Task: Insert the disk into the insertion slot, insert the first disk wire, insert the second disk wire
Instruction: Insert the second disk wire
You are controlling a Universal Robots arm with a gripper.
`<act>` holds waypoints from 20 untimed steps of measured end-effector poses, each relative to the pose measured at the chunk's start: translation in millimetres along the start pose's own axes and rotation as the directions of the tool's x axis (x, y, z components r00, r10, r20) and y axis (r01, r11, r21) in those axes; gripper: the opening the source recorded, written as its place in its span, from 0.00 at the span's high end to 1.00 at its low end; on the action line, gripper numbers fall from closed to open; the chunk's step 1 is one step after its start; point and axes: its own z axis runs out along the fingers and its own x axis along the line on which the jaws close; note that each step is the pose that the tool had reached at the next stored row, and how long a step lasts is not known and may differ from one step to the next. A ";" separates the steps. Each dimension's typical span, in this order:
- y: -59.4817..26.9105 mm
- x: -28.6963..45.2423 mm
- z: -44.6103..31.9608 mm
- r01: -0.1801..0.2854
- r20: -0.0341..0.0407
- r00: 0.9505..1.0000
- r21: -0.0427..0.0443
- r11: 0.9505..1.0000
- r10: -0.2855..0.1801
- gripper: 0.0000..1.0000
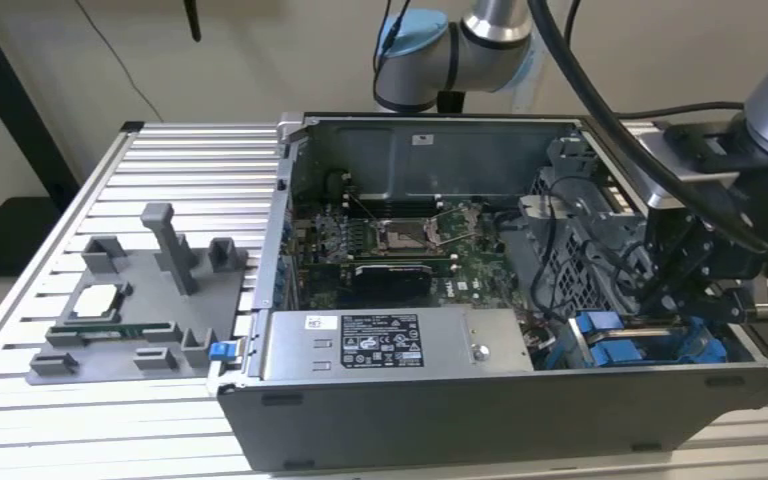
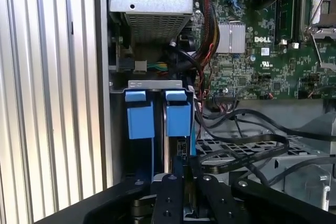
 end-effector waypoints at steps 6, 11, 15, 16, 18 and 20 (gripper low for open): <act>-0.5 0.3 2.7 0.000 0.000 1.000 0.000 1.000 0.000 1.00; -0.5 -0.2 4.4 0.000 0.001 1.000 0.000 1.000 0.000 1.00; -0.5 -0.6 5.0 0.000 0.001 1.000 0.000 1.000 0.000 1.00; -0.6 -0.6 5.2 0.000 0.001 1.000 0.000 1.000 0.000 1.00; -0.8 -0.7 5.6 0.000 0.001 1.000 0.000 1.000 0.000 1.00; -0.9 -0.7 6.2 0.000 0.002 1.000 0.000 1.000 0.000 1.00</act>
